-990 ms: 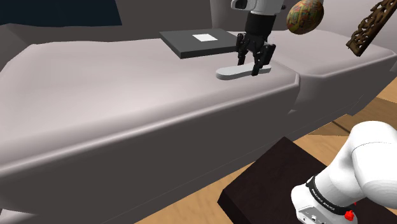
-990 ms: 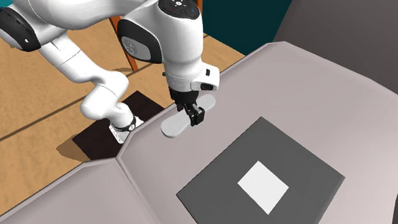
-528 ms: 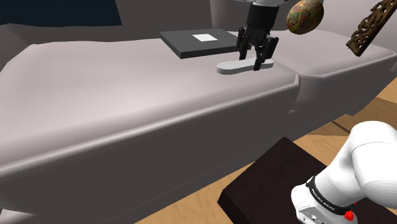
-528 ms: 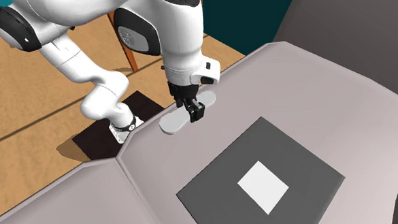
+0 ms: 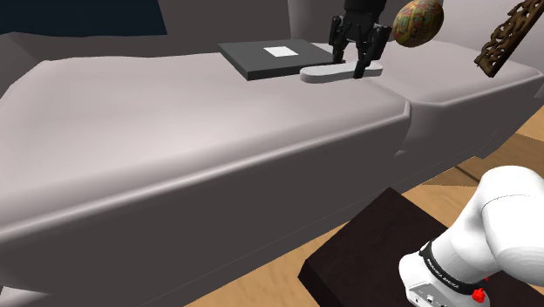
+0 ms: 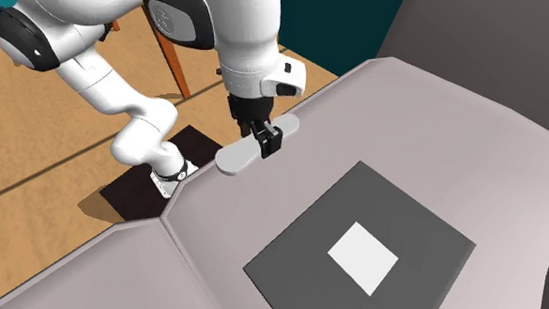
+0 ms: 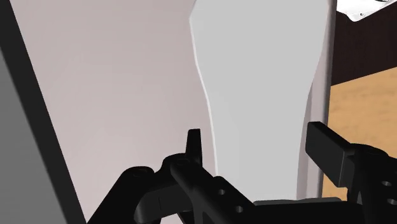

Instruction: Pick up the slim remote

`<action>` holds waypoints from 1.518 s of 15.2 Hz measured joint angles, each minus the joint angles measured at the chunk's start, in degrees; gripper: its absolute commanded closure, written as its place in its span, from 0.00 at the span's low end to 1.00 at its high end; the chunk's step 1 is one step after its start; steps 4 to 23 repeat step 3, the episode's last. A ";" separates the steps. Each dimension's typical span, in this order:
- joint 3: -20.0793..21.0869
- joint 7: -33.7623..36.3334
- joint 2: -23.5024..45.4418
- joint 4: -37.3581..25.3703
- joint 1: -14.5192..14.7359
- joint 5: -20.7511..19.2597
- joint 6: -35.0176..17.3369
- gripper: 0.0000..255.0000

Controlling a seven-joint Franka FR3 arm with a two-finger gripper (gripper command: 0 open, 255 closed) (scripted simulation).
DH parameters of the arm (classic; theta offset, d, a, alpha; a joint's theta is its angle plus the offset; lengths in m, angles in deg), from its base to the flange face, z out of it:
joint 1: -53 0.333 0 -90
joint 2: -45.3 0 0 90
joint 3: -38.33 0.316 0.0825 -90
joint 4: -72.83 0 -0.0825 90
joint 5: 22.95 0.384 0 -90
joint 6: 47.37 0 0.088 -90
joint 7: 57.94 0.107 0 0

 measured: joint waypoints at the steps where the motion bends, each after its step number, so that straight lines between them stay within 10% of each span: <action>1: 0.01 0.00 0.35 -1.04 0.02 0.04 0.69 1.00; 23: 0.01 -0.03 0.60 -2.56 0.04 0.07 1.96 1.00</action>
